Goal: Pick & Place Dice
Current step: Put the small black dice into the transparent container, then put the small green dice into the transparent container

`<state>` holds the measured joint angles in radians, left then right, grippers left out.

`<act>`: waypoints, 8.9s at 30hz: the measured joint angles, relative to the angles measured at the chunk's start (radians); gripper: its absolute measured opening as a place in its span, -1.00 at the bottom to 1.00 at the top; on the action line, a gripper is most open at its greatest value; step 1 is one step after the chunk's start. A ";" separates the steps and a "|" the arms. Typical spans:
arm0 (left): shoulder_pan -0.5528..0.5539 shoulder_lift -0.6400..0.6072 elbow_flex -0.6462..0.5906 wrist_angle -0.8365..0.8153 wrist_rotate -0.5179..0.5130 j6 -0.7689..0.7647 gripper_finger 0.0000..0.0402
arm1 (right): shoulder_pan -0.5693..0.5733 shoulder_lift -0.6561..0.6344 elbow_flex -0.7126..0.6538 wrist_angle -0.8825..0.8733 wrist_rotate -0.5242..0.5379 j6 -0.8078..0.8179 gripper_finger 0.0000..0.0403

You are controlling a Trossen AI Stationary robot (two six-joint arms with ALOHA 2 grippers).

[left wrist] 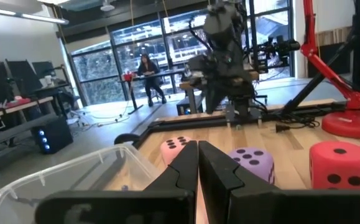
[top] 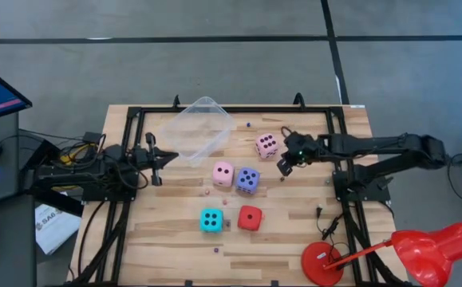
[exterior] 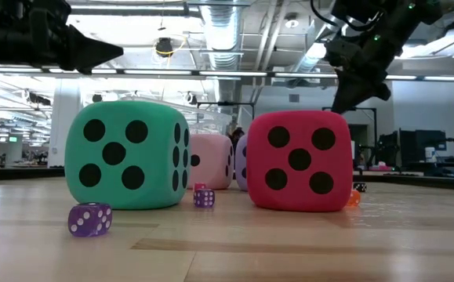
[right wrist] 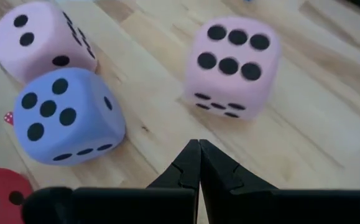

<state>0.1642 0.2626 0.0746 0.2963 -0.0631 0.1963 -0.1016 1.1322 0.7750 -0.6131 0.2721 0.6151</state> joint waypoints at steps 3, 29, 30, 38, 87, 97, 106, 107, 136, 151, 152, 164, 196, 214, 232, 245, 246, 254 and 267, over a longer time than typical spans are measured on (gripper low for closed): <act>0.000 0.000 0.000 0.000 0.000 0.000 -0.99 | 0.049 0.032 0.000 -0.002 0.016 0.065 -1.00; 0.000 0.000 0.000 0.000 0.000 -0.003 -0.99 | 0.174 0.258 0.000 -0.023 -0.009 0.302 -0.69; 0.000 0.000 0.000 0.000 0.000 -0.003 -0.99 | 0.174 0.266 0.000 -0.023 -0.009 0.302 -0.63; 0.000 0.000 0.000 0.000 0.000 -0.003 -0.99 | 0.174 0.308 0.000 -0.037 -0.011 0.295 -0.16; 0.000 0.067 0.001 0.020 0.004 -0.026 -0.99 | 0.173 0.471 -0.012 0.031 0.009 0.310 -0.68; 0.000 0.067 0.001 0.019 0.004 -0.026 -0.99 | 0.171 0.470 0.002 0.010 -0.030 0.310 -0.70; 0.000 0.067 0.000 0.019 0.004 -0.026 -0.99 | 0.171 0.471 0.137 0.006 -0.066 0.213 -0.70; 0.000 0.067 0.000 0.019 0.004 -0.026 -0.99 | 0.170 0.471 0.160 -0.005 -0.067 0.199 -0.70; 0.000 0.067 0.000 0.019 0.004 -0.029 -0.99 | -0.025 0.542 0.476 0.546 0.095 -0.395 -0.71; 0.000 0.066 0.000 0.019 0.004 -0.029 -0.99 | -0.118 0.722 0.477 0.893 0.091 -0.468 -0.69; 0.000 0.067 0.000 0.019 0.004 -0.029 -0.99 | -0.123 0.722 0.476 0.887 0.092 -0.468 -0.69; 0.000 0.066 0.000 0.019 0.004 -0.029 -0.99 | -0.129 0.722 0.476 0.883 0.092 -0.466 -0.47; 0.000 0.067 0.000 0.019 0.004 -0.029 -0.99 | -0.131 0.691 0.475 0.861 -0.003 -0.316 -0.14; 0.000 0.067 0.000 0.019 0.004 -0.026 -0.99 | -0.082 0.446 0.476 0.545 -0.021 -0.442 -0.43; 0.000 0.067 0.000 0.019 0.004 -0.026 -0.99 | -0.067 0.410 0.476 0.059 -0.040 -0.346 -0.54; 0.000 0.067 0.000 0.019 0.004 -0.026 -0.99 | 0.022 0.393 0.476 -0.269 -0.039 -0.149 -0.54; 0.000 0.067 0.000 0.019 0.004 -0.026 -0.99 | 0.028 0.389 0.477 -0.292 -0.039 -0.125 -0.54; 0.000 0.067 0.000 0.019 0.004 -0.026 -0.99 | 0.081 0.383 0.474 -0.616 -0.005 0.152 -0.55; 0.000 0.067 0.000 0.019 0.004 -0.026 -0.99 | 0.089 0.359 0.331 -0.767 -0.039 0.296 -0.67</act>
<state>0.1639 0.3293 0.0746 0.3153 -0.0589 0.1707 -0.0128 1.4908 1.1063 -1.3798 0.2335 0.9107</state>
